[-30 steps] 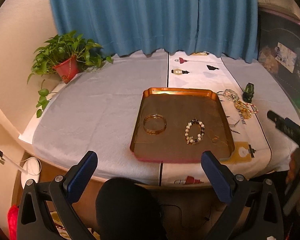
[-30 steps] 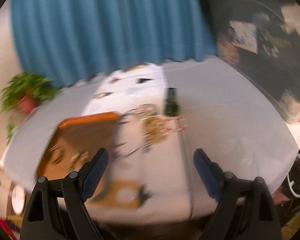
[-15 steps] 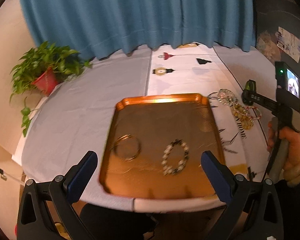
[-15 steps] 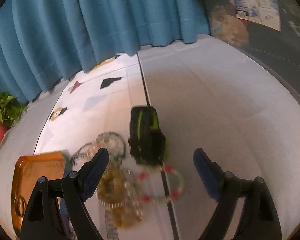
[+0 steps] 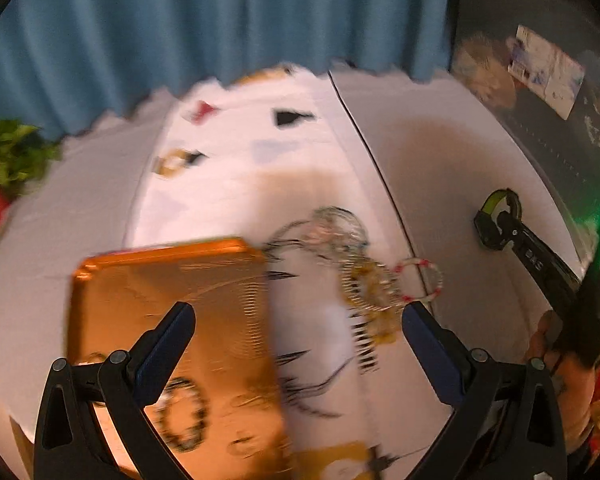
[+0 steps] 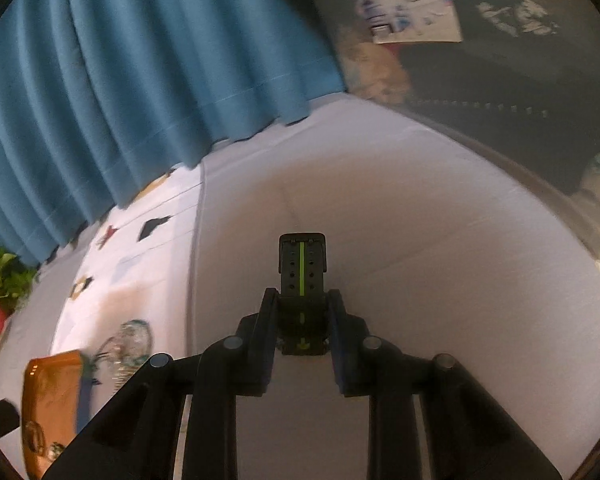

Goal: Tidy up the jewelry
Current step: 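Grasp the black-green watch with the right tool while the left tool grasps a silver chain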

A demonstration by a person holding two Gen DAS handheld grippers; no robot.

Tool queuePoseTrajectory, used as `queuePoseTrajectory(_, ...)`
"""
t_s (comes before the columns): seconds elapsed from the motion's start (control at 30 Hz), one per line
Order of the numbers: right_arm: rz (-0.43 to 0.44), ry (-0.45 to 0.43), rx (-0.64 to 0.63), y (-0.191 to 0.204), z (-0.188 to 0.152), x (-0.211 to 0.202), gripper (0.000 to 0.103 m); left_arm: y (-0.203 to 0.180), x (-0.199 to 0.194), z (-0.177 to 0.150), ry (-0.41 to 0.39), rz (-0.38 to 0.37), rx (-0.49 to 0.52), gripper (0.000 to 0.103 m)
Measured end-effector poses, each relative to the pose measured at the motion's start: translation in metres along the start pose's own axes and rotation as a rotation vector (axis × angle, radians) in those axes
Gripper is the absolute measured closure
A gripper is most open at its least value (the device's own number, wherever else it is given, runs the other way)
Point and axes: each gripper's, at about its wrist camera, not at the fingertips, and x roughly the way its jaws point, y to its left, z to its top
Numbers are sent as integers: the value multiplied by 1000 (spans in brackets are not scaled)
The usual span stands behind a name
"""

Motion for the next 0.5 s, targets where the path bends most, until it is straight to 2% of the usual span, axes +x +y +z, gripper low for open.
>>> queuePoseTrajectory(0.13,-4,-1,32,-21,5,3,78,-10,30,16,119,-106,-61,1)
queuePoseTrajectory(0.23,-3,-8,41,-28,8,2,78,-11,48,28,178,-134,-115,4)
queuePoseTrajectory(0.27,-4,-7,43,-30,9,3,78,-11,52,30,189,-132,-126,11)
queuePoseTrajectory(0.3,0,-5,47,-32,9,3,78,-11,57,33,205,-130,-134,27)
queuePoseTrajectory(0.37,8,-1,54,-34,9,4,78,-11,66,35,247,-139,-134,51)
queuePoseTrajectory(0.4,9,-2,53,-34,9,3,78,-12,69,35,262,-145,-131,59)
queuePoseTrajectory(0.5,9,-2,56,-36,9,2,78,-18,74,32,276,-131,-105,61)
